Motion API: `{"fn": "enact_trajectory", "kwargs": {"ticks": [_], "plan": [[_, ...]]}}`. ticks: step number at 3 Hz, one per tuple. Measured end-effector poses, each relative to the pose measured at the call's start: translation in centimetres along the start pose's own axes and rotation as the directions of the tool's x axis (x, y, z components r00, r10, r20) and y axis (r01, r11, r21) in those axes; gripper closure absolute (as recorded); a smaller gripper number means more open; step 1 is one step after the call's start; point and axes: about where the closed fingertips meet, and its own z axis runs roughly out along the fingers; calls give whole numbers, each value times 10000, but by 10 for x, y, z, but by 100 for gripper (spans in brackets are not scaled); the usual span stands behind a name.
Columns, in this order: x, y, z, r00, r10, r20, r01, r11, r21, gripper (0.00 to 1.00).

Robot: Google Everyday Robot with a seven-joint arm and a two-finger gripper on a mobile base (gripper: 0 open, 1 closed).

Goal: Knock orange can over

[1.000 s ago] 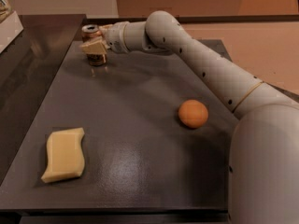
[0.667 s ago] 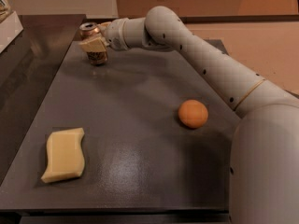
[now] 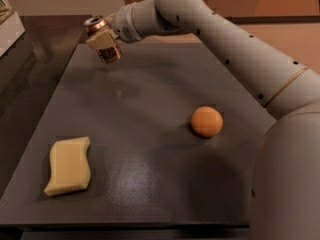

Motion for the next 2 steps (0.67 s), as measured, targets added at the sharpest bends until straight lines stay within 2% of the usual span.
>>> {"fn": "enact_trajectory", "kwargs": {"ticks": [1, 2], "plan": [[-2, 16, -24, 9916, -262, -1264, 218, 9991, -360, 100], [6, 35, -46, 9663, -681, -2484, 416, 9930, -1104, 100]]}}
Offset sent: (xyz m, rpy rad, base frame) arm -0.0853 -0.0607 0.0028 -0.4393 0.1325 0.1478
